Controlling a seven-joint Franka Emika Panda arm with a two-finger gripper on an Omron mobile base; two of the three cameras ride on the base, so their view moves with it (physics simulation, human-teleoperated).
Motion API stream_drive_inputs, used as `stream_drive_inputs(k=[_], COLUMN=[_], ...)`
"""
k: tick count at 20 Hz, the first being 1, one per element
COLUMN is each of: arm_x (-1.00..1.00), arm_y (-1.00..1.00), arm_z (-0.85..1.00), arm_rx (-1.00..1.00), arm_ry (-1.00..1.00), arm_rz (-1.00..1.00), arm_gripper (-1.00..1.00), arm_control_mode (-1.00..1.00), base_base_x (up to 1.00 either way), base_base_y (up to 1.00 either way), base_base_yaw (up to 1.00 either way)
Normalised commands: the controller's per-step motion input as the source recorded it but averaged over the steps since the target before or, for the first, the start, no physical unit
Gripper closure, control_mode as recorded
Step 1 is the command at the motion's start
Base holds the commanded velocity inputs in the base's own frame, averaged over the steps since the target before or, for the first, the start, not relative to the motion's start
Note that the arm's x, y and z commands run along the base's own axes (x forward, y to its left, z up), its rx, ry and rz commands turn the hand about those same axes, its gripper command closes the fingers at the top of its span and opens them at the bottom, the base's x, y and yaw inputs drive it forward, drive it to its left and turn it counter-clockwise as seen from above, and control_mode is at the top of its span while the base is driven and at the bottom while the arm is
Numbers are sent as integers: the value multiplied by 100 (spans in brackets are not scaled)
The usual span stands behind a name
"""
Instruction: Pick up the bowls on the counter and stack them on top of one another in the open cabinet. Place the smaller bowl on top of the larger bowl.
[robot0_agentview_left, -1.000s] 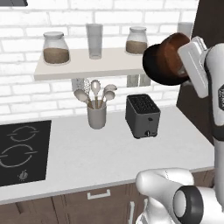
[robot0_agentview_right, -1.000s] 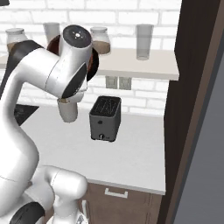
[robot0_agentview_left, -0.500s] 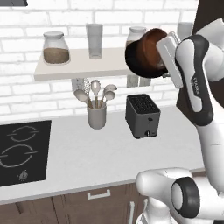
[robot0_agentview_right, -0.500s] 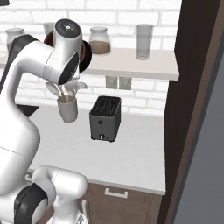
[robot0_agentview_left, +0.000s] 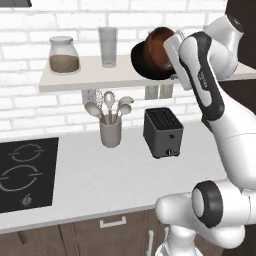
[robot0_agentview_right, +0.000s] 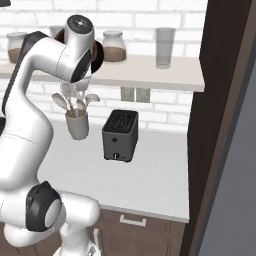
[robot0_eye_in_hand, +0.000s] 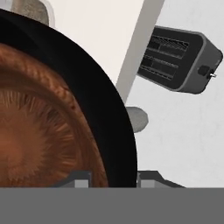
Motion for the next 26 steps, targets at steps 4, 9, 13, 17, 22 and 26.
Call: stream_drive_inputs(k=[4,9,13,17,22,26], arm_x=[61,43,38,21,21,30], arm_y=[16,22,1,0,3,0], arm_z=[2,-3,-8,-19,-27,-12], arm_rx=[-4,-6,0,0,0,0], arm_ry=[8,8,1,0,1,0], arm_rz=[0,0,0,0,0,0], arm_gripper=[100,100,100,100,100,100], arm_control_mode=[-100,-100,-100,-100,-100,-100], base_base_x=[0,0,0,0,0,0], base_base_y=[0,0,0,0,0,0], base_base_yaw=[0,0,0,0,0,0])
